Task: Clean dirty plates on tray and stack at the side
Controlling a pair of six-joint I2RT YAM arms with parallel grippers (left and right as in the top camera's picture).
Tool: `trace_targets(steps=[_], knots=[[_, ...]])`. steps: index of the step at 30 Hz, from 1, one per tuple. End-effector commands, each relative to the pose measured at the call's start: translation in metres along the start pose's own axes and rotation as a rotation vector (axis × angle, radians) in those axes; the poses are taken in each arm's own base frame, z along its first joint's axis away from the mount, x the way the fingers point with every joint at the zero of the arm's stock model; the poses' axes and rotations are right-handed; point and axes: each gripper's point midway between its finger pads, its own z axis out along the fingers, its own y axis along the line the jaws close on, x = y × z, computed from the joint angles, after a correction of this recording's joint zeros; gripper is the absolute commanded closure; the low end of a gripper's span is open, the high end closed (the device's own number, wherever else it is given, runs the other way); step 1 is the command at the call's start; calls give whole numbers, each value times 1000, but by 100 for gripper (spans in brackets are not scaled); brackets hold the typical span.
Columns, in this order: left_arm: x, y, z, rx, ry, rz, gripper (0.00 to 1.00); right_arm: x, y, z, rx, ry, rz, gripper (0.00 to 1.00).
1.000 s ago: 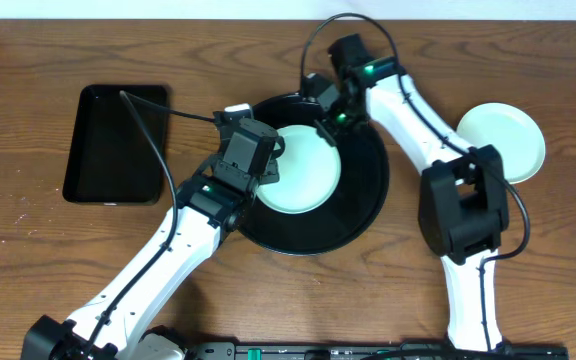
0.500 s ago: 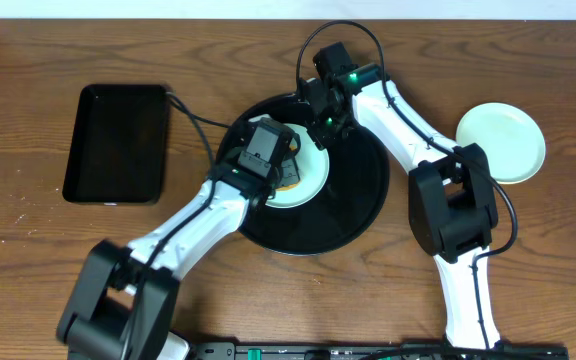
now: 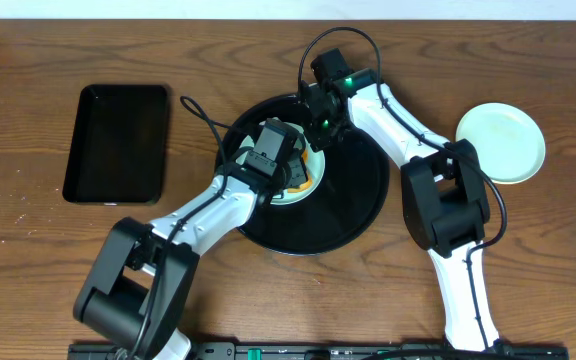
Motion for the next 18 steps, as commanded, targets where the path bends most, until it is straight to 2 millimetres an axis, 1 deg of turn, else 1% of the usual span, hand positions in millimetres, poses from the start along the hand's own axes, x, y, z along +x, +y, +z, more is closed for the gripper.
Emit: trace_targets(steps=[1, 4, 9, 15, 18], knots=[[4, 14, 13, -54, 6, -12, 92, 22, -14, 39, 48, 88, 36, 99], [4, 23, 18, -93, -3, 7, 92, 22, -14, 39, 48, 88, 36, 99], [-14, 46, 14, -230, -99, 129, 92, 23, -14, 39, 51, 89, 36, 99], [-33, 79, -1, -449, -185, 282, 92, 23, -14, 39, 52, 89, 36, 99], [-46, 88, -12, -534, -249, 308, 92, 23, -14, 39, 52, 89, 36, 99]])
